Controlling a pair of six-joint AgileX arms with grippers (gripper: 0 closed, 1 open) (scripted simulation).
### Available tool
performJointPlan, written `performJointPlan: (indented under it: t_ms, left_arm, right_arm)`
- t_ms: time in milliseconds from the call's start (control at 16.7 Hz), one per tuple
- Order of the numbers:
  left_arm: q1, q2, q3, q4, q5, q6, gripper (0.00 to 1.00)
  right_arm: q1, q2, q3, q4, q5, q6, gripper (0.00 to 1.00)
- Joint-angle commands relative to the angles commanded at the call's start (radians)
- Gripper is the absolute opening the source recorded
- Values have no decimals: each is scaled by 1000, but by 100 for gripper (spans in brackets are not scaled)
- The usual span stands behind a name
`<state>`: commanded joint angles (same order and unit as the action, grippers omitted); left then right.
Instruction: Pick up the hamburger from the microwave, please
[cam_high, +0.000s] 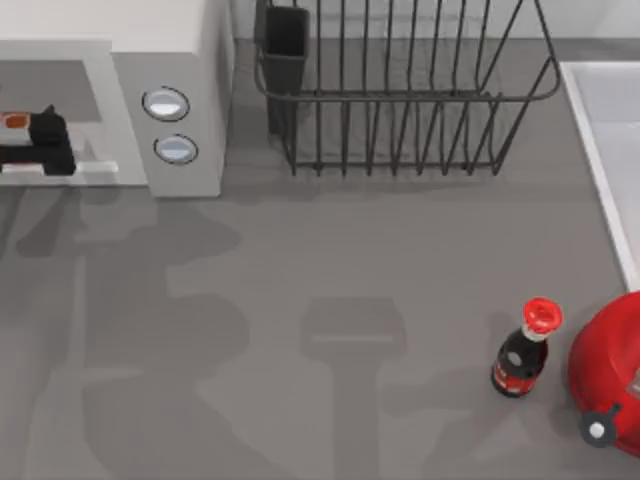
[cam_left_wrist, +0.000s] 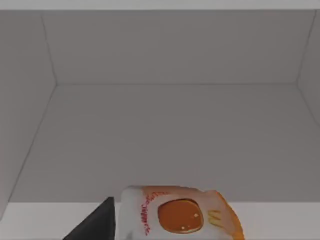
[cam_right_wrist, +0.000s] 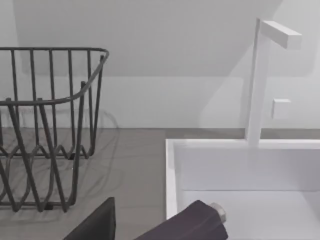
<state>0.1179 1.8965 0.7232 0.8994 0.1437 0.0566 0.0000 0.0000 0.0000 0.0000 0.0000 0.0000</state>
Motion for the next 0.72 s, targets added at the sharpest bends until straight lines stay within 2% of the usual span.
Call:
performJointPlan:
  t_ms: [360, 540, 720]
  left_arm:
    - [27, 437, 166, 207, 33, 13, 100]
    - [34, 548, 209, 260, 42, 16, 100]
    - [35, 571, 218, 271, 43, 17, 100]
  right_arm:
    - [0, 0, 0, 0, 0, 0, 100]
    - [0, 0, 0, 0, 0, 0, 100]
    - [0, 0, 0, 0, 0, 0, 100]
